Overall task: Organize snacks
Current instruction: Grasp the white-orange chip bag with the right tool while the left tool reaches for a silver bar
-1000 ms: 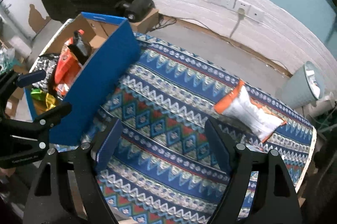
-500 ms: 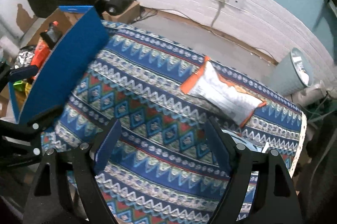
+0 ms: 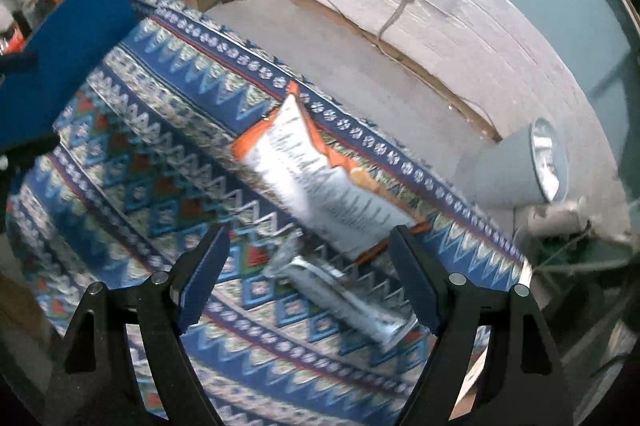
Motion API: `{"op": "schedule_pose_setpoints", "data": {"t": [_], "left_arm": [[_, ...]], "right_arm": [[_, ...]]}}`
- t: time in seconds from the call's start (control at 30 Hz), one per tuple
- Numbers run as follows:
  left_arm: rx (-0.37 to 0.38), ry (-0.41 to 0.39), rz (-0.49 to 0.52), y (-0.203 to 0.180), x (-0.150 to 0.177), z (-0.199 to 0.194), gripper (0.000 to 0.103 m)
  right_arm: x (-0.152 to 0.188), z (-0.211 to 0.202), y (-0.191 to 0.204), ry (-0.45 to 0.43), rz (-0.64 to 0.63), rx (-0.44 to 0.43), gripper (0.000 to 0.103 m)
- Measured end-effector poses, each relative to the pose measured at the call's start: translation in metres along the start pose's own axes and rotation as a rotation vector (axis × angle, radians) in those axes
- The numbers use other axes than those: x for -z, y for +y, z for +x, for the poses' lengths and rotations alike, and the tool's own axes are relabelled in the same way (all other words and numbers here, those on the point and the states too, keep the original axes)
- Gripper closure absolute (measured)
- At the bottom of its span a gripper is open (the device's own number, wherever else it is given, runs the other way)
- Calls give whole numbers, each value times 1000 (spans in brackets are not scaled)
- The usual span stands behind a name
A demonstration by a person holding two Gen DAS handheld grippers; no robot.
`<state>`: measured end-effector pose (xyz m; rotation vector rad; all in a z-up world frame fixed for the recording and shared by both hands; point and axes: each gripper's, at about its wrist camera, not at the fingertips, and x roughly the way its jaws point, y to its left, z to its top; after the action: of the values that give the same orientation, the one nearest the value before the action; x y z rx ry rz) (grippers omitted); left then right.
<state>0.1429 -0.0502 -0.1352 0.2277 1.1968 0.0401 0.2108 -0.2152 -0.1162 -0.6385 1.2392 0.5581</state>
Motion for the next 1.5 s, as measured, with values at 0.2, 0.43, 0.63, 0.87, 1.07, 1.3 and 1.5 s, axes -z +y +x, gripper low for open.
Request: {"op": "schedule_pose_setpoints", "data": {"t": [0.2, 0.43, 0.63, 0.87, 1.07, 1.3, 1.5], "left_arm": [[17, 42, -6, -4, -10, 31, 21], [39, 83, -22, -5, -7, 45, 21], [48, 90, -17, -6, -6, 45, 21], [53, 78, -7, -9, -5, 37, 21], [73, 86, -20, -13, -3, 30, 21], [72, 89, 13, -24, 4, 24, 21], [80, 95, 27, -31, 11, 16, 21]], "right_arm": [[-7, 21, -6, -4, -82, 6, 22], [-12, 53, 7, 20, -172, 68, 22], [-17, 70, 4, 33, -149, 82, 38], [-15, 74, -9, 53, -130, 98, 71], [-3, 54, -22, 25, -121, 178, 72], [29, 60, -43, 110, -121, 221, 72], [66, 71, -50, 214, -51, 171, 72]]}}
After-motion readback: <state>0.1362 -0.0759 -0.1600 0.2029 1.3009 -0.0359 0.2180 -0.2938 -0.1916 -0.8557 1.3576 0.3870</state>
